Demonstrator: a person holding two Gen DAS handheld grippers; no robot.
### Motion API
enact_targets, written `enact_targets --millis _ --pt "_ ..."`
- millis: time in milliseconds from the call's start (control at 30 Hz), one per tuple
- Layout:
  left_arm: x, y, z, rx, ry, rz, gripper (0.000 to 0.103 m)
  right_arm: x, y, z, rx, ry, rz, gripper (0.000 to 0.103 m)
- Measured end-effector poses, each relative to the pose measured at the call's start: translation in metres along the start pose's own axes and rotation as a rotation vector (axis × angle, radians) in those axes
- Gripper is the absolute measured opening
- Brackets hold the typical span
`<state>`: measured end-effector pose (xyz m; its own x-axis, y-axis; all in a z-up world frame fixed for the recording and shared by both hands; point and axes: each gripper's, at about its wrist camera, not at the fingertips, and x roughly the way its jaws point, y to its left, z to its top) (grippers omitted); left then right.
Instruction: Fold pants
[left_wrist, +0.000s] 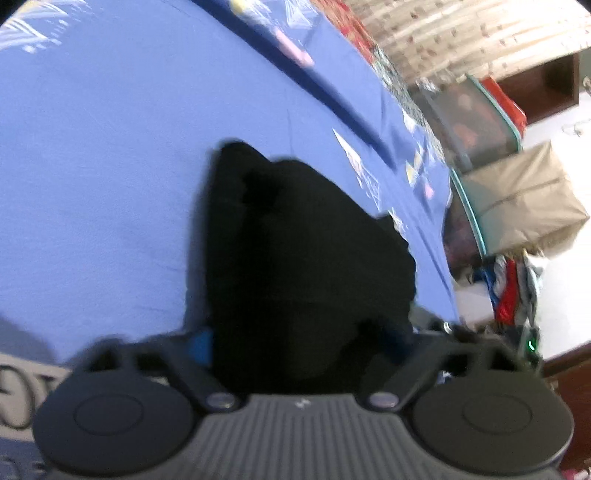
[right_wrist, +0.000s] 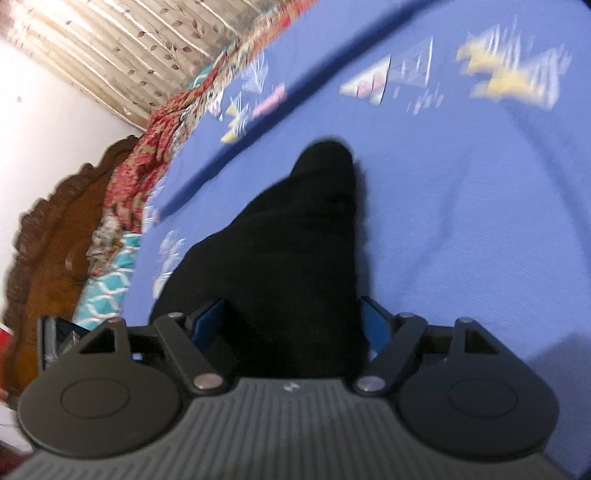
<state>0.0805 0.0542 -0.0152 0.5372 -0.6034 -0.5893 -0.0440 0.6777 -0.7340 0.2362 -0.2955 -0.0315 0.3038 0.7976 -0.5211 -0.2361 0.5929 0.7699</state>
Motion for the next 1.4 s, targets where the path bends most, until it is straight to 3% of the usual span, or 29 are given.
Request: enact_targets --millis 33,100,167,433,533,667,733,767,800,900,1067,1233,1400 --pt "0.001 -0.004 -0.001 0.026 -0.005 0.025 0.062 0.007 0.001 0.001 0.027 0.022 0.044 0.056" --pt "-0.003 -0.013 0.004 0.063 -0.010 0.045 0.043 0.010 0.011 0.003 0.044 0.024 0.050 0.044" --pt "-0.016 -0.025 0.014 0.092 -0.034 0.024 0.036 0.002 0.028 0.009 0.015 -0.005 0.096 0.039" --pt "-0.050 -0.083 0.074 0.319 -0.270 0.005 0.036 -0.030 0.110 0.055 -0.291 -0.264 0.169 0.037" --pt "-0.034 -0.077 0.095 0.315 -0.287 0.030 0.036 -0.015 0.109 0.072 -0.290 -0.290 0.152 0.037" --pt "0.013 -0.039 0.109 0.224 -0.207 0.146 0.036 0.034 0.083 0.076 -0.227 -0.217 0.048 0.037" --pt "0.036 -0.022 0.106 0.194 -0.152 0.224 0.037 0.061 0.065 0.071 -0.187 -0.145 -0.049 0.038" --pt "0.042 -0.016 0.101 0.196 -0.163 0.247 0.046 0.072 0.058 0.068 -0.166 -0.124 -0.110 0.041" --pt "0.042 -0.015 0.098 0.199 -0.183 0.241 0.049 0.074 0.051 0.065 -0.133 -0.129 -0.151 0.045" --pt "0.036 -0.027 0.096 0.203 -0.196 0.249 0.051 0.062 0.042 0.065 -0.024 -0.133 -0.128 0.052" --pt "0.005 -0.045 0.085 0.224 -0.243 0.266 0.057 0.022 0.068 0.053 -0.141 -0.215 -0.195 0.057" --pt "-0.039 -0.061 0.047 0.268 -0.288 0.266 0.058 -0.009 0.065 0.024 -0.140 -0.268 -0.195 0.058" --pt "-0.066 -0.074 0.001 0.320 -0.292 0.304 0.061 -0.017 0.072 -0.008 -0.130 -0.227 -0.209 0.058"
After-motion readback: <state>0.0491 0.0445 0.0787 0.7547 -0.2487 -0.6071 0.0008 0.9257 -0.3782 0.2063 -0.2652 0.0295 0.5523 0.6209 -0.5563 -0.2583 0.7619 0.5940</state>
